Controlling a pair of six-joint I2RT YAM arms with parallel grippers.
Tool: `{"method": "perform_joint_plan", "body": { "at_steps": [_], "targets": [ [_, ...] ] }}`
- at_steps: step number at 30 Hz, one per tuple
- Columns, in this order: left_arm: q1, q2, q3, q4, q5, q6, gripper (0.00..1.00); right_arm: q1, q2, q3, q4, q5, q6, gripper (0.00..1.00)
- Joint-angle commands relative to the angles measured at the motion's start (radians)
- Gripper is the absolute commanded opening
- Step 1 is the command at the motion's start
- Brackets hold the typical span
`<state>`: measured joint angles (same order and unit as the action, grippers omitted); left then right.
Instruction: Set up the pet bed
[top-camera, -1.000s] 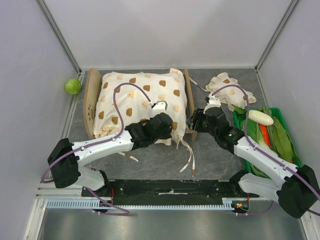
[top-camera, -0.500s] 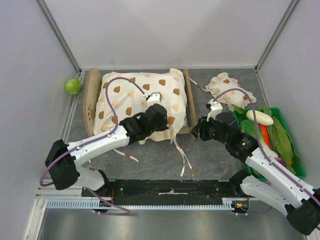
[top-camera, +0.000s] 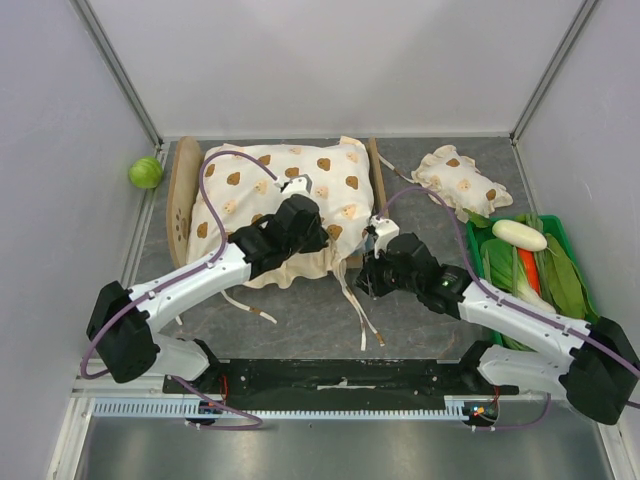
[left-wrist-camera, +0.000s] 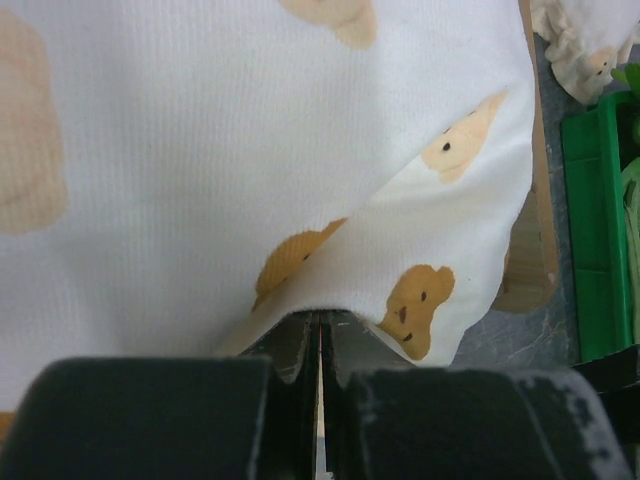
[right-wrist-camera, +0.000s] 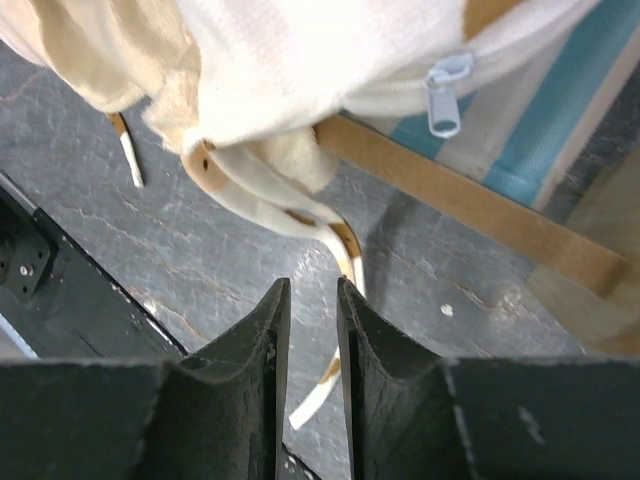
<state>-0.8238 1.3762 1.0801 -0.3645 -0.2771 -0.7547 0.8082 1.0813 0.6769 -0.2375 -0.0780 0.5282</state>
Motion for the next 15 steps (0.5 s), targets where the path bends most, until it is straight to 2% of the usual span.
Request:
{"method": "perform_joint_plan", "body": {
  "at_steps": [1,7,15],
  "targets": [
    [0.023,-0.034,0.011,0.029,-0.002,0.032,0.02,0.026,0.04,-0.011,0.201,0.072,0.058,0.32],
    [0.035,-0.043,0.003,0.022,-0.001,0.032,0.02,0.034,0.112,-0.011,0.32,0.08,0.089,0.33],
    [0.049,-0.046,0.0,0.021,0.009,0.035,0.02,0.037,0.166,-0.013,0.368,0.093,0.096,0.32]
  ]
}}
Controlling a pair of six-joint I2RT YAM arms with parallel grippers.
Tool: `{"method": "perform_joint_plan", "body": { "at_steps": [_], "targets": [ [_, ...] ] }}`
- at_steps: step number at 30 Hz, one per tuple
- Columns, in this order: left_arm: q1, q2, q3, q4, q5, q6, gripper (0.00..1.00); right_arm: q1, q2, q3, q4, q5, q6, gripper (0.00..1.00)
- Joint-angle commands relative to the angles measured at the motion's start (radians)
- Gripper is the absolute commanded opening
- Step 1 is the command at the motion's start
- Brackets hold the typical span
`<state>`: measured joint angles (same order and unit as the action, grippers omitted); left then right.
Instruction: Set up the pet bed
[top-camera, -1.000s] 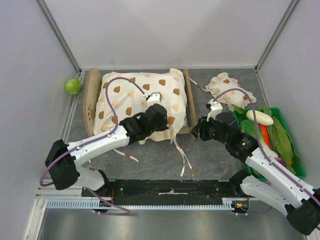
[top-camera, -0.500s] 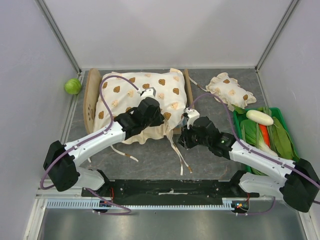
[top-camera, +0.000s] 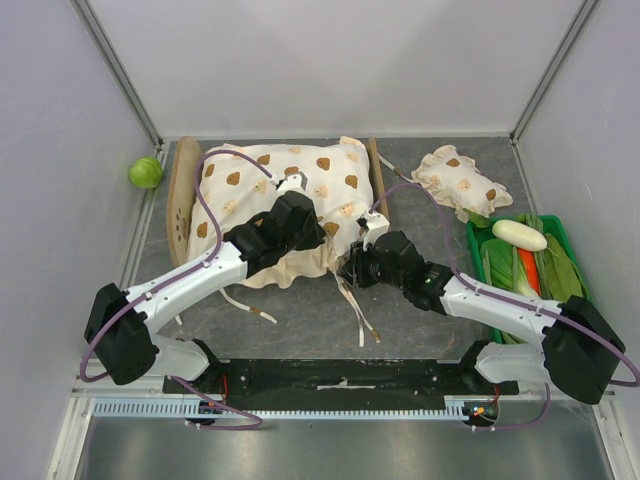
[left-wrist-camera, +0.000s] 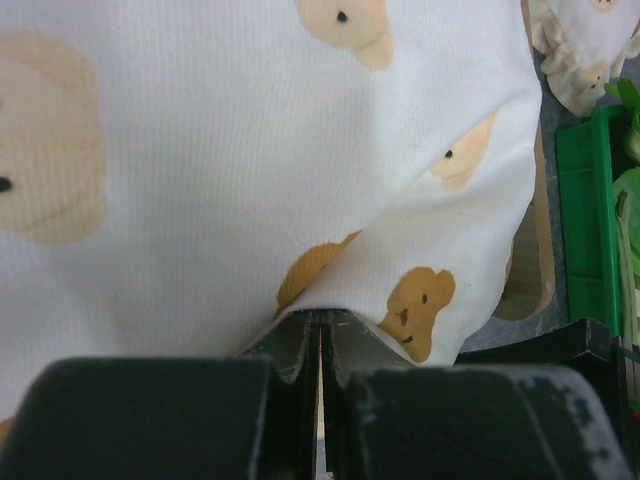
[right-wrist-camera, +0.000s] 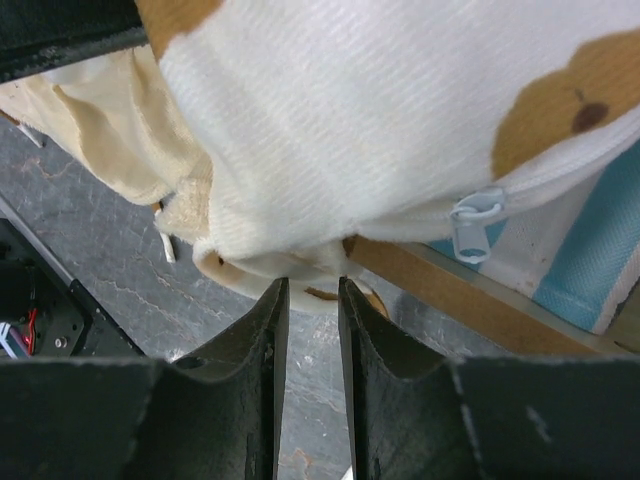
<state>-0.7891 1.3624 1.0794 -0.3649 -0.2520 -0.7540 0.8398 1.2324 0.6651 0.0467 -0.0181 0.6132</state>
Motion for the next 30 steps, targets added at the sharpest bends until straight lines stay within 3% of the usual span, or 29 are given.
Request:
{"method": "perform_joint_plan", "body": {
  "at_steps": [1,9,21,30],
  "targets": [
    [0.014,-0.032,0.001,0.021,-0.016,0.035,0.02,0.005,0.018,-0.001,0.094,0.044,0.01,0.32],
    [0.022,-0.032,-0.004,0.026,-0.007,0.024,0.02,0.041,0.067,-0.038,0.209,0.093,0.0,0.34],
    [0.03,-0.039,-0.018,0.04,0.013,0.015,0.02,0.104,0.093,-0.14,0.433,0.313,0.01,0.39],
    [0.037,-0.04,-0.019,0.049,0.023,0.012,0.02,0.123,0.174,-0.157,0.51,0.325,0.002,0.39]
  ]
}}
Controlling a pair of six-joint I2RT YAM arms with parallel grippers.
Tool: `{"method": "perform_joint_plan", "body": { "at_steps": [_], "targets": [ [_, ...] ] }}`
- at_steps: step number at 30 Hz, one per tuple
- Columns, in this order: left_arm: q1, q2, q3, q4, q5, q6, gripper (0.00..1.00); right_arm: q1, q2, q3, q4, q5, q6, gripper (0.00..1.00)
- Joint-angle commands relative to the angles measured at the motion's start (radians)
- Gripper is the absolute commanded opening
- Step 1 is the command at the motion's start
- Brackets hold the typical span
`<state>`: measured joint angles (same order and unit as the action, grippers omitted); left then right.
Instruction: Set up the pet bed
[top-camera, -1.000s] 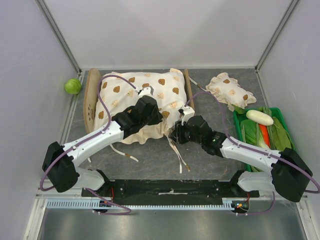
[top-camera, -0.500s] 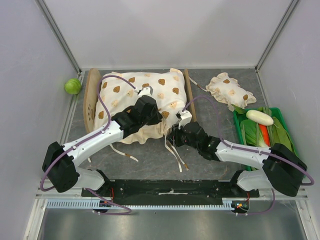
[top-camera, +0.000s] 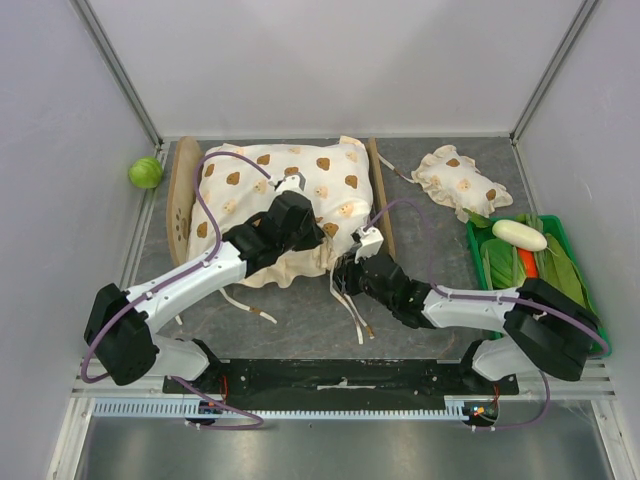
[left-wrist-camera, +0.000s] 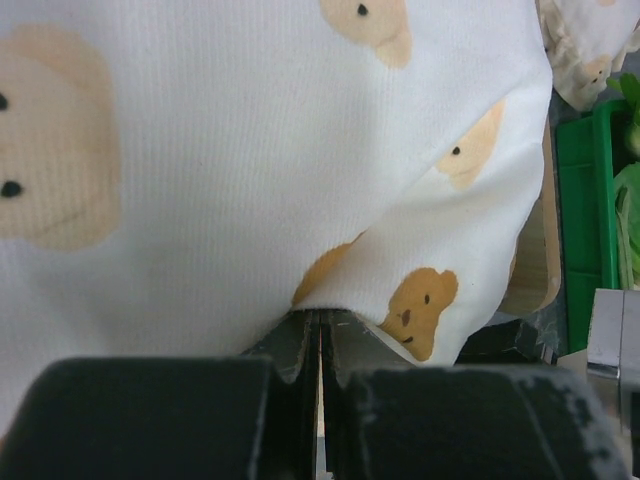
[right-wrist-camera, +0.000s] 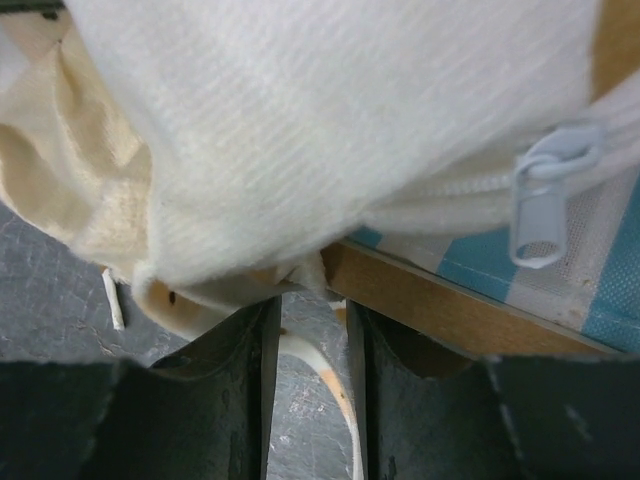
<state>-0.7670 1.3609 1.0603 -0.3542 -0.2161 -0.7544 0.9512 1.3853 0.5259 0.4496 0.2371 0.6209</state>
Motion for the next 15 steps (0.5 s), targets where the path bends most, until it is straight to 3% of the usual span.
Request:
{"method": "perform_joint_plan", "body": {
  "at_steps": [1,4,9,11,15],
  "targets": [
    [0.017,-0.039,0.0,0.04,-0.009,0.012,0.02,0.018,0.026,-0.026,0.118,0.089,-0.004,0.4],
    [0.021,-0.04,-0.002,0.041,-0.005,0.012,0.02,0.047,0.049,-0.049,0.156,0.14,0.01,0.45],
    [0.024,-0.042,-0.003,0.044,0.001,0.013,0.02,0.06,0.116,-0.043,0.198,0.169,-0.007,0.43],
    [0.024,-0.045,-0.005,0.043,0.003,0.013,0.02,0.06,0.123,-0.044,0.21,0.177,-0.021,0.29],
    [0.029,-0.052,-0.01,0.041,0.003,0.013,0.02,0.061,0.043,-0.063,0.19,0.185,-0.05,0.15]
  ]
}}
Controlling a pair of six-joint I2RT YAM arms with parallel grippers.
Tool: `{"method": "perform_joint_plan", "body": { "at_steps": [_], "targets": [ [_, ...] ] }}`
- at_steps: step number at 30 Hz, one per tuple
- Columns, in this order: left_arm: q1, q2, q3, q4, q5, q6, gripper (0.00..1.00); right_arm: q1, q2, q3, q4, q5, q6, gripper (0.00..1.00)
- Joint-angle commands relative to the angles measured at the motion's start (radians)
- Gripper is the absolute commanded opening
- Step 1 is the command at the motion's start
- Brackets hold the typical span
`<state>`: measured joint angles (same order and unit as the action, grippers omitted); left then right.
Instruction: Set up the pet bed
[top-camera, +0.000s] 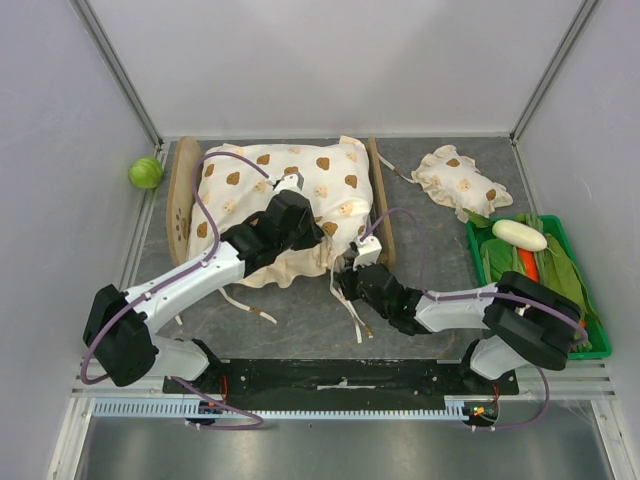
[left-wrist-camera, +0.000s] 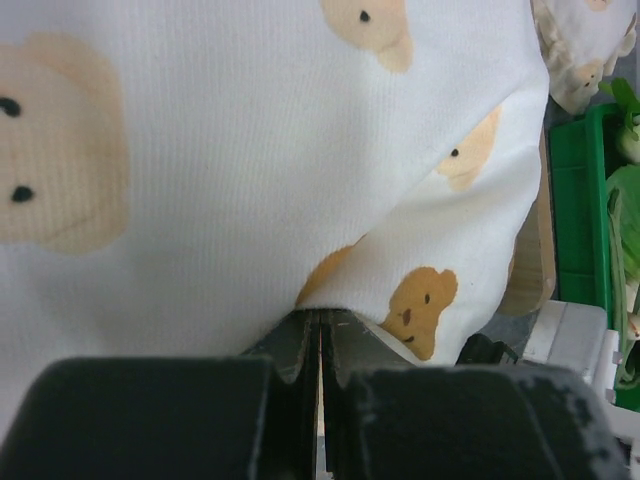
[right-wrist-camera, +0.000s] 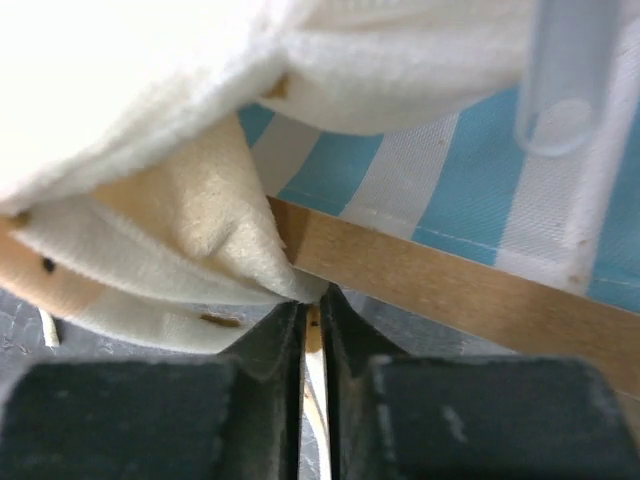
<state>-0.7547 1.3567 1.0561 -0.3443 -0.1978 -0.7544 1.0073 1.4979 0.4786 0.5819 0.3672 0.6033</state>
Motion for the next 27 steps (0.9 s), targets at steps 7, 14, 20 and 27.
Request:
{"method": "perform_joint_plan", "body": {
  "at_steps": [7,14,20,27],
  "targets": [
    [0.031,-0.05,-0.007,0.036,-0.008,0.018,0.02,0.007,-0.264,-0.02,-0.169,0.068,-0.092,0.0],
    [0.038,-0.057,-0.013,0.042,0.0,0.021,0.02,0.005,-0.47,0.141,-0.479,0.197,-0.267,0.0],
    [0.04,-0.061,-0.022,0.047,0.012,0.023,0.02,0.007,-0.452,0.348,-0.579,0.298,-0.468,0.01],
    [0.041,-0.059,-0.031,0.064,0.032,0.015,0.02,0.004,-0.377,0.462,-0.553,0.351,-0.677,0.01]
  ]
}}
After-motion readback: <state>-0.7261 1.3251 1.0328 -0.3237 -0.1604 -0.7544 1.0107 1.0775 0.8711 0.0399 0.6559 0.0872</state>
